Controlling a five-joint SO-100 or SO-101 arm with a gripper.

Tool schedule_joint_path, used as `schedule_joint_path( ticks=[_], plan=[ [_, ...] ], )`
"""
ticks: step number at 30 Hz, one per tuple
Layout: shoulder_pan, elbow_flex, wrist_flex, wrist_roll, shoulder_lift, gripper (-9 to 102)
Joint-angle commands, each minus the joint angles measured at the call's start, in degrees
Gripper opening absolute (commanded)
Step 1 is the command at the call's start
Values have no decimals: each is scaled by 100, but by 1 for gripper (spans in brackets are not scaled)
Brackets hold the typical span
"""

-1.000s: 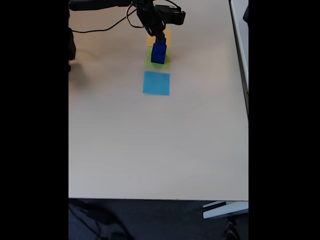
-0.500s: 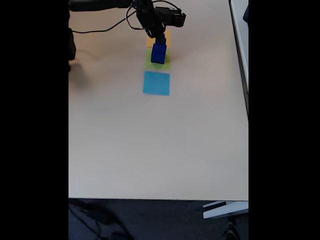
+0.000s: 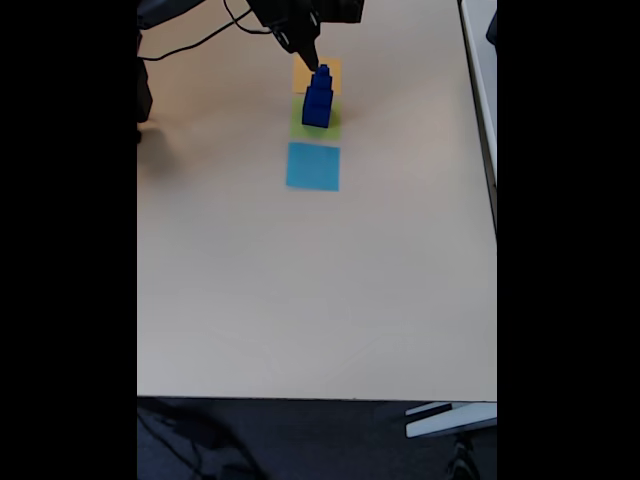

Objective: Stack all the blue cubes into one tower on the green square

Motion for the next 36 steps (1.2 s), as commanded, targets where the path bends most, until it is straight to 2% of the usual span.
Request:
schedule_joint_path(
  ticks=[1, 7, 21, 36],
  plan=[
    [-35, -483, 149, -193, 264, 0],
    [-26, -378, 141, -176, 316, 0],
    [-668, 431, 88, 1283, 448, 0],
    [-870, 396, 0, 1503, 422, 0]
  ],
)
